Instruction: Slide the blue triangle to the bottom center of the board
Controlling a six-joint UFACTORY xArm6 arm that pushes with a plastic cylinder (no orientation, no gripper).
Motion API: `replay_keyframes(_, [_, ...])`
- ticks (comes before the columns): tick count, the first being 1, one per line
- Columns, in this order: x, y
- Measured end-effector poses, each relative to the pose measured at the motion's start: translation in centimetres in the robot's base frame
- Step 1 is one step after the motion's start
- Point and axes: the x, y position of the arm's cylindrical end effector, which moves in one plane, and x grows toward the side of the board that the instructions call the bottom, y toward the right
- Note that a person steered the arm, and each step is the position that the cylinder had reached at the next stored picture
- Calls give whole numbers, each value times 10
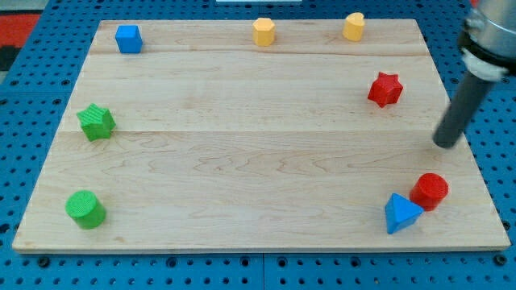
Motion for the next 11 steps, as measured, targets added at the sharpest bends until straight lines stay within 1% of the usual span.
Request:
replay_keyframes(1, [44,42])
replay_keyframes(2, [80,18])
replay_keyframes(3, [97,-23])
replay_keyframes(4, [98,-69])
replay_keyframes(6, [94,-135])
replay_keyframes(8, [77,-164])
replay_keyframes(11, [74,-222])
